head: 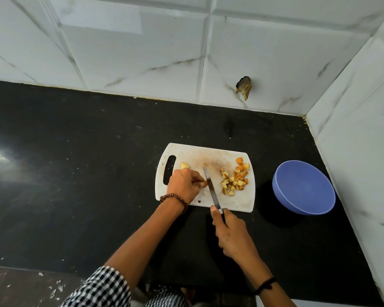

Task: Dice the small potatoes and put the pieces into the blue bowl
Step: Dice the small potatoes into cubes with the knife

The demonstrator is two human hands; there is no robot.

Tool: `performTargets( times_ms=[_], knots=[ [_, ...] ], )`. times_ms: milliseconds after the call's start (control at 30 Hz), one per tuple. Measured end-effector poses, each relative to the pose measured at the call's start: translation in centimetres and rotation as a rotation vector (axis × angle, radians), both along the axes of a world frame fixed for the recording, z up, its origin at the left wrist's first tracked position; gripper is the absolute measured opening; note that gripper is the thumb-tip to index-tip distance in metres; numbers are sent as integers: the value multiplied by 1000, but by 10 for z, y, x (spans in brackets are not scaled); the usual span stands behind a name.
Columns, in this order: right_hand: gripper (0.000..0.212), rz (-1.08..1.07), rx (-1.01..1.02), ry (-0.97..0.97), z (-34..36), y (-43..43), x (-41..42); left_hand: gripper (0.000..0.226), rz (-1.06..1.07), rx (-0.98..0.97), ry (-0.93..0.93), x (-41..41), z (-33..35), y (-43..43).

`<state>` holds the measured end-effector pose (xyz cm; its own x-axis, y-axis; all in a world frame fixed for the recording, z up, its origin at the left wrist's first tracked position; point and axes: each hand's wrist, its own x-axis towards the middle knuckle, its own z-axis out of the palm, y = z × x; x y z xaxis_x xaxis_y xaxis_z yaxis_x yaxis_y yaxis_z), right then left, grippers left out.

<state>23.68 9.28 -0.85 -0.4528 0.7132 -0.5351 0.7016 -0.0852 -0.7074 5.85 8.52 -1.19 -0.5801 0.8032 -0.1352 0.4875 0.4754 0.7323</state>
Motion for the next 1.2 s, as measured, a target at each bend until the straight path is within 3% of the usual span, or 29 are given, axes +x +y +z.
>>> performTargets(
  times_ms=[233, 633, 900, 1200],
  knots=[
    [40, -55, -16, 25, 4, -2, -1, 12, 22, -22, -83, -1, 4, 2],
    [36, -5, -38, -8, 10, -6, -3, 14, 11, -49, -39, -1, 4, 3],
    [38, 216, 255, -222, 17, -10, -13, 12, 17, -57, -27, -1, 3, 7],
    [38, 277, 301, -299, 15, -3, -28, 15, 49, -29, -21, 1, 2, 7]
  ],
)
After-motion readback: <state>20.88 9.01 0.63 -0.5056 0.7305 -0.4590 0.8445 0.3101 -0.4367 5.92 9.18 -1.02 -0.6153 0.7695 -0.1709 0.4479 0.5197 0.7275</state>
